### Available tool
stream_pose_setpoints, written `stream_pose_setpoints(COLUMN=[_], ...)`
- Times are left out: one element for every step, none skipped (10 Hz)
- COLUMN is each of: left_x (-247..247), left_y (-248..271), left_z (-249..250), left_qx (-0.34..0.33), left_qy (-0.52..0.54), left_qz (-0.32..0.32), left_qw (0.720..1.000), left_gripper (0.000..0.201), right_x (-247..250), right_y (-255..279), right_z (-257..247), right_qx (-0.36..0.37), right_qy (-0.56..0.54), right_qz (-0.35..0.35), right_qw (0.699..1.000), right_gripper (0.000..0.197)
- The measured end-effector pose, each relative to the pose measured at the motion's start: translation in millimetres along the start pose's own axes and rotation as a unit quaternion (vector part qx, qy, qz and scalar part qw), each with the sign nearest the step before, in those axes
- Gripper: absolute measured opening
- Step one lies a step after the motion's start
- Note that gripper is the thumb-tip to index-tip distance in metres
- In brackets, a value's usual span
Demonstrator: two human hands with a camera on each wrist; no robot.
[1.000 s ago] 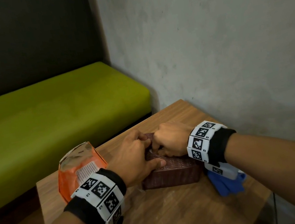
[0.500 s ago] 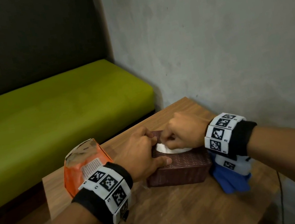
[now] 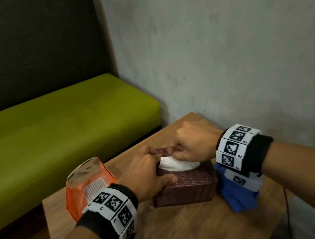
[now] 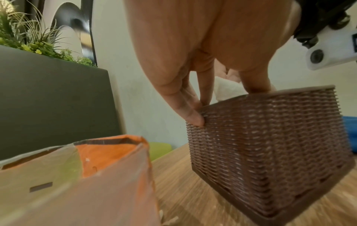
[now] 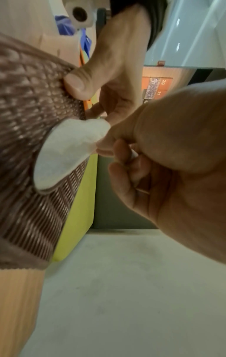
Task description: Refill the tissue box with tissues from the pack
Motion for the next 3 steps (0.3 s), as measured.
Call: stream_pose_setpoints(left_x=[-3.7,-0.7,-9.6], left_y=[-1.4,-5.1,-1.1], left_z=[-3.1,-2.5,-8.4], left_qx=[0.011,-0.003,0.05], left_qy=[0.008,0.015,0.022], left_qz=[-0.003,-0.003,-0.029], left_qw=[1.0,1.0,0.998], left_gripper=[0.054,0.064,0.075], right_x=[7.7,8.4,6.5], right_y=[9.4,31.4,57.3], right_z=[14.4,21.8,32.1], right_qx=[-0.047,-0.079,-0.122], right_qy=[-0.029,-0.085,-0.108], right_qz=[0.05,0.072,0.096], right_qw=[0.997,0.991,0.982], right_gripper=[0.027,0.019,0.021])
Point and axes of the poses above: each hand's wrist, its own y-axis away from the middle knuckle, its own x-axis out of the back of the hand, z = x × y, the point moved 8 cm from there along -y, towards the middle knuckle, and after that the axes turned 13 degrees about y, right-handed, at the moved point
